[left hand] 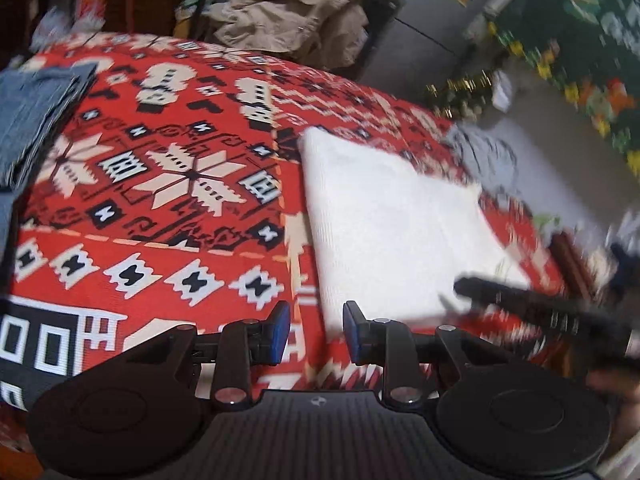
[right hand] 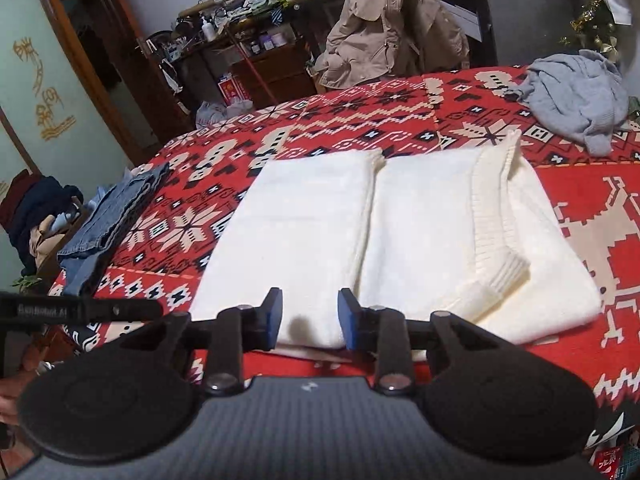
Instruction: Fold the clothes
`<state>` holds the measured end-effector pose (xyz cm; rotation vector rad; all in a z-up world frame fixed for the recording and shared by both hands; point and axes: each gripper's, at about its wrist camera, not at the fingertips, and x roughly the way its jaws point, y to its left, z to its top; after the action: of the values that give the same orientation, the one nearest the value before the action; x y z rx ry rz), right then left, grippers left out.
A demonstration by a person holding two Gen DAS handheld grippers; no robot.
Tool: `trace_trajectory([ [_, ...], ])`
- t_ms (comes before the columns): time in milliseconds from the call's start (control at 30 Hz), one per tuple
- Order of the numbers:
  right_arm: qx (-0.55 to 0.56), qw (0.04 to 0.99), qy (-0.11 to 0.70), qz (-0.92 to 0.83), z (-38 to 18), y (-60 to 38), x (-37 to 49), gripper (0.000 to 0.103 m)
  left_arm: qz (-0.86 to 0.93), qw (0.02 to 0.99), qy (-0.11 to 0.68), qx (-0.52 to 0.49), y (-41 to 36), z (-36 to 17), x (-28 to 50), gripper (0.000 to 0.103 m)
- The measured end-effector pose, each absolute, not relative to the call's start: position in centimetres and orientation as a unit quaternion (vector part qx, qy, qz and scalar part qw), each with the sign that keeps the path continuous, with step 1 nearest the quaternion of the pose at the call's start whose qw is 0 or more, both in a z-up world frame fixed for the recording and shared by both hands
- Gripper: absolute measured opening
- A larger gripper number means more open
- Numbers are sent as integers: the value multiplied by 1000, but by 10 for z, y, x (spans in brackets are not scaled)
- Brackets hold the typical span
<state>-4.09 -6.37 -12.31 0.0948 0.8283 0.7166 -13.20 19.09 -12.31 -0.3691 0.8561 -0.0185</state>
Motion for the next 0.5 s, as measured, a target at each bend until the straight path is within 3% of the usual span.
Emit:
trace_trajectory([
  [167,44,853,396,336,-123,-65,-39,35,-9,904,414,-105,167,-127,-124,28],
  [333,43,853,401,331,-122,-73,-40,35,-8,910,413,-31,143,-131,-116,37],
  [500,45,854,402,326,-121,-81,-42,35,-7,911,409,42,119,-136,-107,39],
])
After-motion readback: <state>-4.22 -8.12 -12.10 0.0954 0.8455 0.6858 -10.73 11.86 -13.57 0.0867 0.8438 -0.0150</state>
